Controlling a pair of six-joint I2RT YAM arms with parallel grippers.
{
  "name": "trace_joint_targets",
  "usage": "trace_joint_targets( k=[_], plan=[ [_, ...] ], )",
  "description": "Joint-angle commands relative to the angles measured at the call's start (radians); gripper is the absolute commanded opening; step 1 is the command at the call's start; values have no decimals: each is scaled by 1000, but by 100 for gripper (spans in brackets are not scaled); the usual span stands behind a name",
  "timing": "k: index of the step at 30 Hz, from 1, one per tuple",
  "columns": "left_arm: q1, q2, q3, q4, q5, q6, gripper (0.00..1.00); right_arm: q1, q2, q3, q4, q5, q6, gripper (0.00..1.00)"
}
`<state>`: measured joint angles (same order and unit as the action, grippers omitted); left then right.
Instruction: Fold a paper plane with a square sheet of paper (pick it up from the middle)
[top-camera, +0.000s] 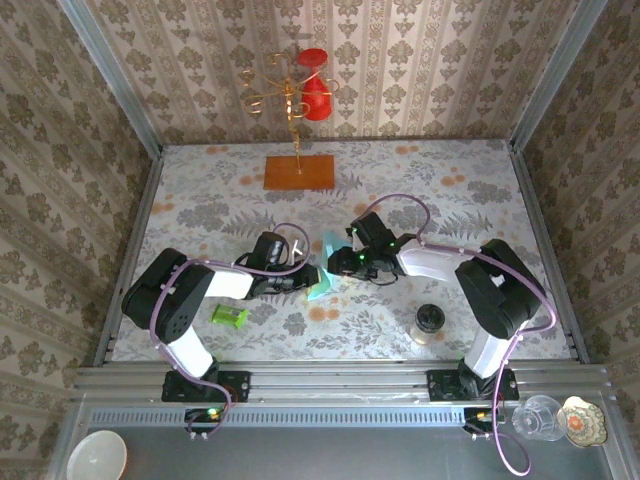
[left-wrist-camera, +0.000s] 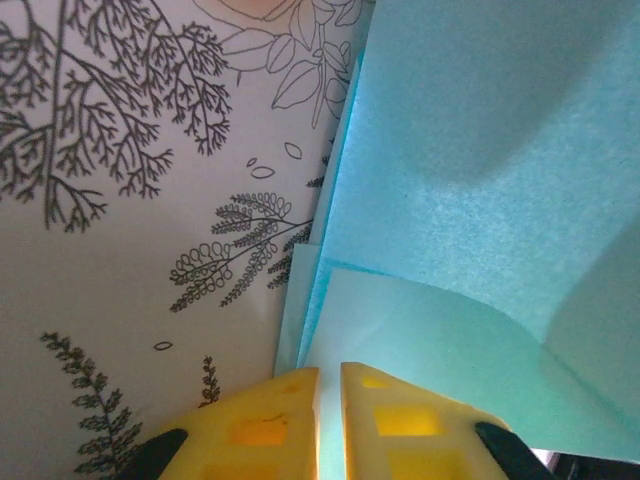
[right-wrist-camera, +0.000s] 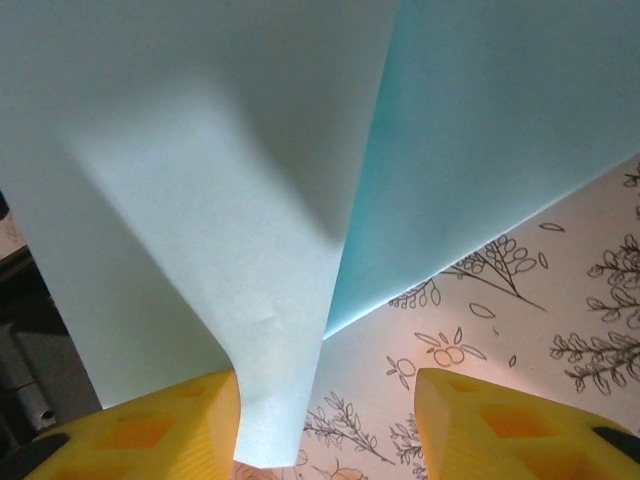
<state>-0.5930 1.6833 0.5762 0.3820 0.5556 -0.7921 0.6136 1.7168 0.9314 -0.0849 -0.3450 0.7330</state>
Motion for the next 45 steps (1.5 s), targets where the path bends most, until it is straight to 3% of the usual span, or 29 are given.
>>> trace_joint_targets(
  k=[1, 8, 16, 19, 32, 37, 45],
  plan=[
    [-8, 73, -26, -44, -67, 19, 15, 5, -48, -27, 72, -9, -27, 56],
    [-7, 82, -19, -44, -64, 18, 13, 26, -99, -105, 156, -32, -35, 66],
    [-7, 88, -18, -41, -59, 20, 13, 28, -83, -110, 177, -34, -6, 66],
    [-7, 86, -16, -40, -56, 22, 13, 28, -71, -100, 157, -2, 11, 60],
    [-17, 0, 17, -94, -52, 98, 18, 26, -4, -6, 4, 146, 179, 13],
    [-38, -95, 31, -136, -94, 159, 22, 26, -35, -8, -27, 172, 243, 3],
    [-170, -282, 29, -245, -334, 419, 29, 18, -101, -23, -51, 157, 386, 0]
  ],
)
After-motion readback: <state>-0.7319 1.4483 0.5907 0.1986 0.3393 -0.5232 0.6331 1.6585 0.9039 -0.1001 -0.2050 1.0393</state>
